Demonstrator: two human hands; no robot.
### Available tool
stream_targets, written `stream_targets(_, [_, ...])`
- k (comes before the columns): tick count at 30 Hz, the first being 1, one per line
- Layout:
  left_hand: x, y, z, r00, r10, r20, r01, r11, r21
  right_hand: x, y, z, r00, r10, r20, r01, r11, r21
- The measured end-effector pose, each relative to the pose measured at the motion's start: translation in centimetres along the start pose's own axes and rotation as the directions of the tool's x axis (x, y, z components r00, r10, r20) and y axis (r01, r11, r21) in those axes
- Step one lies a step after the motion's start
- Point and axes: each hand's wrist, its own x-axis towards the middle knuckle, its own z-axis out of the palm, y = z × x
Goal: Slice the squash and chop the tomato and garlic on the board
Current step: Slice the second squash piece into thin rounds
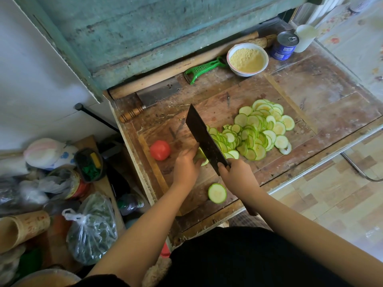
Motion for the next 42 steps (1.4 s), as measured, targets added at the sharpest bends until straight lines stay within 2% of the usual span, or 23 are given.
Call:
stream_targets(19, [0.1,0.3,-0.2,1.0,0.018,0.023,-0.018,1.0,-0.001,0.1,0.2,0.3,0.999,-0.014,-0.032,0.014,1.0,0.003])
stream_targets(32, [-0.1,0.2,-0.1,1.0,0.025,-0.002,-0.025,0.999,0.02,0.8,0.0,0.5,1.0,0.009,0.008,-0.009,0.999,-0.037])
stream_targets(42, [0.0,0.7,-0.2,0.999,-0.035,0.006,0.035,0.999,0.026,4.0,-1.1,2.0,0.997,0.042,0.062,-0.04,0.998,-0.047])
